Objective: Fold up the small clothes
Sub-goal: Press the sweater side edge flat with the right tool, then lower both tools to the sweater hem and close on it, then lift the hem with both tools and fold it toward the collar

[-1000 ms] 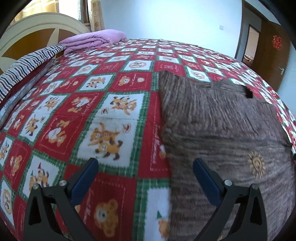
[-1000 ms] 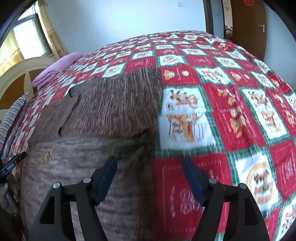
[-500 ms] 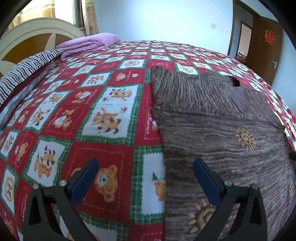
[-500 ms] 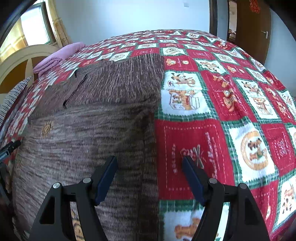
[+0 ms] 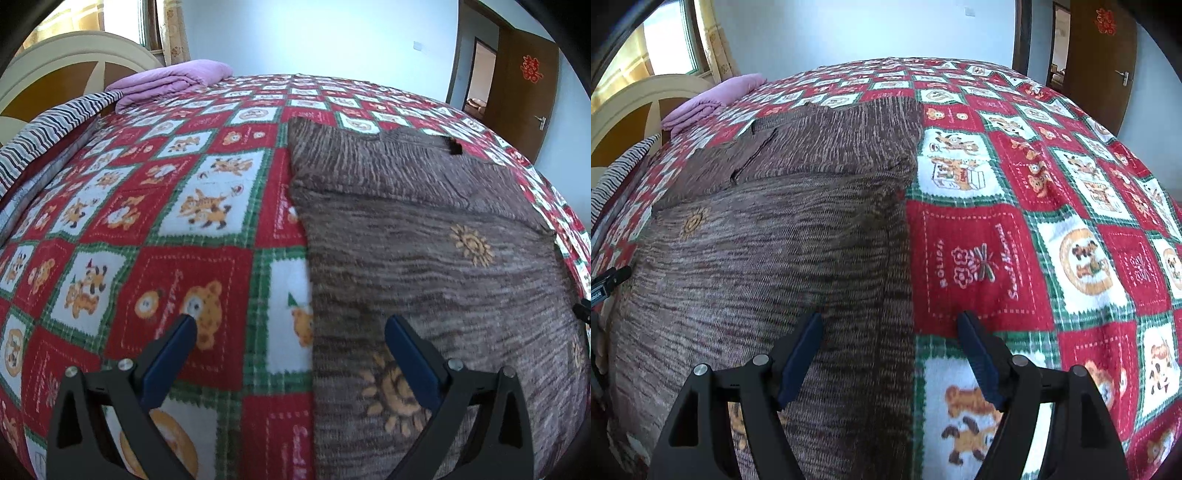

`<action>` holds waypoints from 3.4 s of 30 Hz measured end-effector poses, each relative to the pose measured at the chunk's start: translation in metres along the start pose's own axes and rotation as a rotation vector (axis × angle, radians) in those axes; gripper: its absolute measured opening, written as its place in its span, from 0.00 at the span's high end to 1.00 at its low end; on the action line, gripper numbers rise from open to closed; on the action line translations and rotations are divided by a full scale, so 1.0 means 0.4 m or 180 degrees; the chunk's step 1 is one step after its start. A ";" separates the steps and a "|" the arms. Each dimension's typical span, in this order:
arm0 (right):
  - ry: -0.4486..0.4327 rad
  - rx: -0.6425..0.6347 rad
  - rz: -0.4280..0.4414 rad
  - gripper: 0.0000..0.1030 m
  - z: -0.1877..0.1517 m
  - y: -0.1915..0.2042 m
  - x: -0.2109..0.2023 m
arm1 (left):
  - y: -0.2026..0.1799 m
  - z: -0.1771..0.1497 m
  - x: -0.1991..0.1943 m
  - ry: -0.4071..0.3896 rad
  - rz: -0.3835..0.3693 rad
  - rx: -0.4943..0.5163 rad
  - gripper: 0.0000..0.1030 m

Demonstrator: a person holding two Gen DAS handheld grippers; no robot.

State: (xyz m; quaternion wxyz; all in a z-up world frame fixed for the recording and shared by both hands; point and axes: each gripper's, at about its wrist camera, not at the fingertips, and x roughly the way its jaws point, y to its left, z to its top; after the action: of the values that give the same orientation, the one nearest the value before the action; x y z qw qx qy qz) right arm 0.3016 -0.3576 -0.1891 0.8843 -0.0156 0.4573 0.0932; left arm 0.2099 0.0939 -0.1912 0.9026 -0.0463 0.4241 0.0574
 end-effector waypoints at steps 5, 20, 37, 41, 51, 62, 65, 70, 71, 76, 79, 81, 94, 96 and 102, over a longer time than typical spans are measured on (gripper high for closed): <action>0.0060 -0.0035 -0.0016 0.26 -0.026 0.009 -0.018 | -0.004 -0.034 -0.026 0.0008 -0.0049 0.0056 0.00; 0.0163 -0.0087 -0.0016 0.22 -0.125 0.039 -0.082 | -0.009 -0.152 -0.120 0.0140 -0.0343 0.0267 0.09; 0.0049 -0.0116 0.0170 0.21 -0.238 0.041 -0.141 | -0.070 -0.268 -0.203 0.0280 -0.0608 0.0337 0.27; 0.0053 -0.0069 0.0221 0.21 -0.241 0.036 -0.147 | -0.063 -0.269 -0.208 0.0319 -0.0620 0.0257 0.32; 0.0098 -0.0064 0.0301 0.21 -0.245 0.029 -0.159 | -0.068 -0.275 -0.211 0.0320 -0.0472 0.0289 0.37; 0.0286 0.0127 0.0575 0.24 -0.286 -0.004 -0.181 | -0.073 -0.284 -0.220 0.0230 -0.0563 0.0412 0.88; 0.0333 -0.0026 0.0528 0.37 -0.301 0.018 -0.184 | -0.063 -0.279 -0.220 0.0239 -0.0654 0.0366 0.92; 0.0381 -0.0104 0.0551 0.91 -0.305 0.014 -0.192 | -0.033 -0.260 -0.232 0.0239 -0.0858 0.0179 0.95; 0.0415 -0.0044 0.0691 0.92 -0.306 0.005 -0.194 | -0.032 -0.256 -0.238 0.0221 -0.0877 0.0172 0.95; 0.0325 0.0021 0.0816 0.92 -0.292 -0.018 -0.237 | -0.030 -0.238 -0.277 0.0104 -0.0963 0.0188 0.95; 0.0207 0.0039 0.0820 0.92 -0.282 -0.036 -0.280 | -0.023 -0.227 -0.295 0.0046 -0.0999 0.0181 0.95; 0.0166 0.0066 0.0822 0.92 -0.279 -0.048 -0.295 | -0.020 -0.228 -0.290 0.0051 -0.1004 0.0186 0.95; 0.0126 0.0446 0.1226 0.92 -0.283 -0.104 -0.261 | -0.006 -0.223 -0.272 0.0103 -0.1095 0.0132 0.96; 0.0077 0.0492 0.1281 0.92 -0.283 -0.104 -0.266 | -0.008 -0.219 -0.270 0.0102 -0.1089 0.0171 0.96; 0.0036 0.0565 0.1258 0.92 -0.284 -0.102 -0.260 | 0.003 -0.197 -0.268 0.0056 -0.1101 0.0199 0.96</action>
State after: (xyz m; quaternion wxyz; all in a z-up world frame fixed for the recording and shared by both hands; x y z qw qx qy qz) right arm 0.1589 -0.4263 -0.1731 0.8441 0.1517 0.4629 0.2240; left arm 0.0818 0.0779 -0.1586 0.8963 -0.0910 0.4193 -0.1123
